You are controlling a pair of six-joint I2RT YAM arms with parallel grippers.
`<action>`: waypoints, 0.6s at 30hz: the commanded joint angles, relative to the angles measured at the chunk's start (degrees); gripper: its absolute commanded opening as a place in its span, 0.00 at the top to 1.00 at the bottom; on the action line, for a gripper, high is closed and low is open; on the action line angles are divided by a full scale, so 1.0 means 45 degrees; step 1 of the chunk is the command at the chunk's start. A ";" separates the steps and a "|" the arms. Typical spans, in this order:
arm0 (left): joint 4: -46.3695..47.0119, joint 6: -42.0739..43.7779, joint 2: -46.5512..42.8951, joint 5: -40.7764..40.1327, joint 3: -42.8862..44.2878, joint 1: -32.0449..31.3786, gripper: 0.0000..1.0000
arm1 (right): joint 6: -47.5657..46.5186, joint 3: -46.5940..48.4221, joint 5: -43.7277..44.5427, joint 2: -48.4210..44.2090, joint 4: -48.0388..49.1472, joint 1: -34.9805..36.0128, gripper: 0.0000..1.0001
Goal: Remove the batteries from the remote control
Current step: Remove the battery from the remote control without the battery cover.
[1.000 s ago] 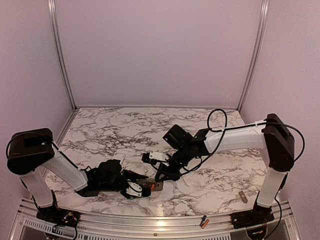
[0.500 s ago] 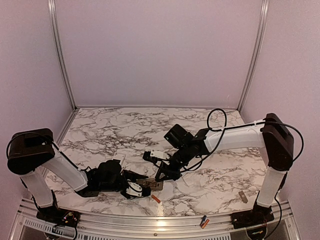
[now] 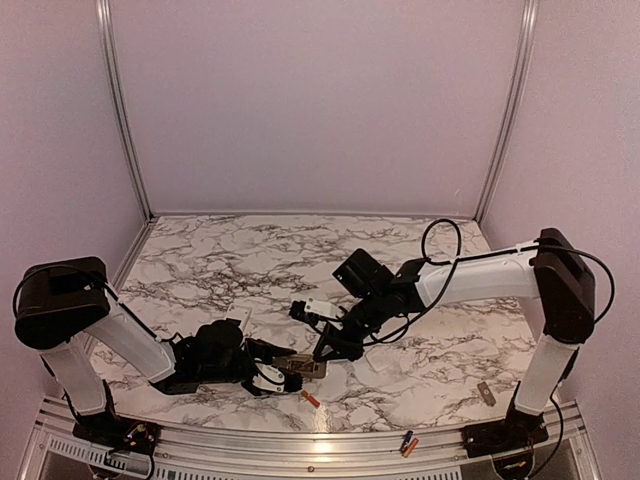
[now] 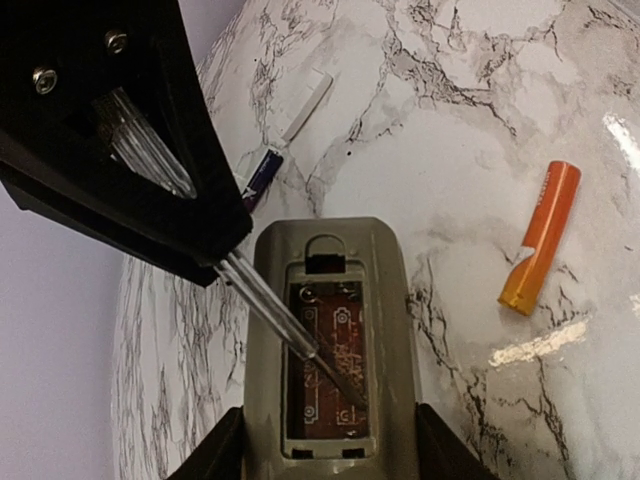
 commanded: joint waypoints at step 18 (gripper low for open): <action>0.0513 -0.0560 -0.0547 -0.0157 0.0112 -0.0149 1.00 | 0.1026 -0.0482 0.1227 -0.2291 -0.0580 -0.0118 1.00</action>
